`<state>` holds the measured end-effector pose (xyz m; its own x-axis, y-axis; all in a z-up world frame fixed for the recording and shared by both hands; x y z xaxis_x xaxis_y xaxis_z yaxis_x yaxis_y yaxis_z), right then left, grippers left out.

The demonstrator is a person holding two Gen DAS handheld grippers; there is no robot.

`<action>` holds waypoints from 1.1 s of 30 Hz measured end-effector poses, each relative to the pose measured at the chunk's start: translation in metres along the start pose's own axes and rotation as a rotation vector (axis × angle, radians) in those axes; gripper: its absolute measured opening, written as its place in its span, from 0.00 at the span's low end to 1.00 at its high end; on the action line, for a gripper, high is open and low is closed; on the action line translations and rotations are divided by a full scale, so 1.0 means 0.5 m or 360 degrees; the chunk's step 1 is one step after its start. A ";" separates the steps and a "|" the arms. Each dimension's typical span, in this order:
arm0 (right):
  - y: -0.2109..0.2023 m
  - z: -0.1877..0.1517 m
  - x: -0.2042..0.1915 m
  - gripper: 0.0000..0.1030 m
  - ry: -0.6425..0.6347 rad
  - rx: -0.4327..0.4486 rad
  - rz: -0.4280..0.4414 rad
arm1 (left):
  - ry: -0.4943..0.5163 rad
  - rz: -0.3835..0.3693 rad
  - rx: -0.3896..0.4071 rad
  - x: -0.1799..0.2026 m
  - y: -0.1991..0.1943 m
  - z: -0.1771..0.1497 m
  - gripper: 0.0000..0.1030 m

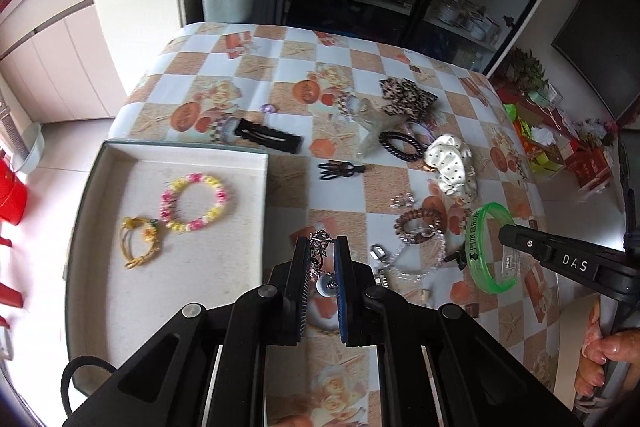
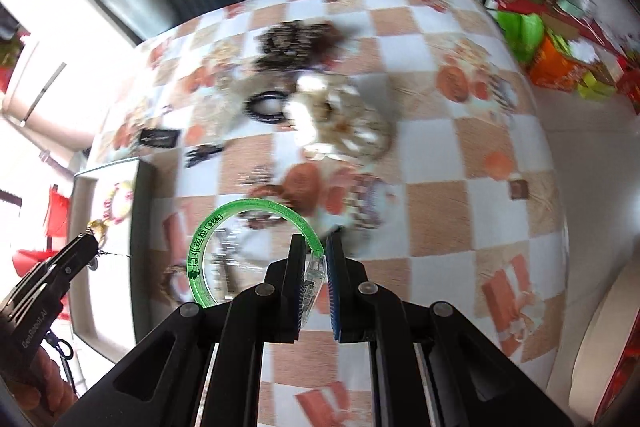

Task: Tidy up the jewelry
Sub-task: 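Carry the silver pendant and green bangle over the white tray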

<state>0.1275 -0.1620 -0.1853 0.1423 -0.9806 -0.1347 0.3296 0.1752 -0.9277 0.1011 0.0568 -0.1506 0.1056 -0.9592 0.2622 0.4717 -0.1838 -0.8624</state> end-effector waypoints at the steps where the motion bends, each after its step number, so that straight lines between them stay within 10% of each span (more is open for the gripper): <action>1: 0.002 0.005 -0.019 0.11 -0.0024 -0.0001 0.0013 | -0.0012 0.0010 0.0005 -0.015 -0.005 -0.001 0.14; 17: 0.107 0.049 -0.394 0.11 -0.0497 -0.0121 0.0231 | -0.0221 0.0242 -0.0052 -0.268 0.011 -0.045 0.14; 33: 0.268 0.021 -0.507 0.11 -0.0743 -0.0396 0.0117 | -0.0207 0.0321 -0.0225 -0.344 0.127 -0.053 0.14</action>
<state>0.1452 0.1108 -0.2719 0.5755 -0.8133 -0.0855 0.0802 0.1602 -0.9838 0.0898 0.2044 -0.2618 0.3005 -0.9456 0.1246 0.3038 -0.0289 -0.9523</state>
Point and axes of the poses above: each gripper's, at about its wrist camera, not at the fingertips, and y roughly the way its jaws point, x to its right, z to its top, the point moved 7 cm from there along y, roughly the way its jaws point, and after that the axes turned 9 degrees about -y, right-handed, at the moved point
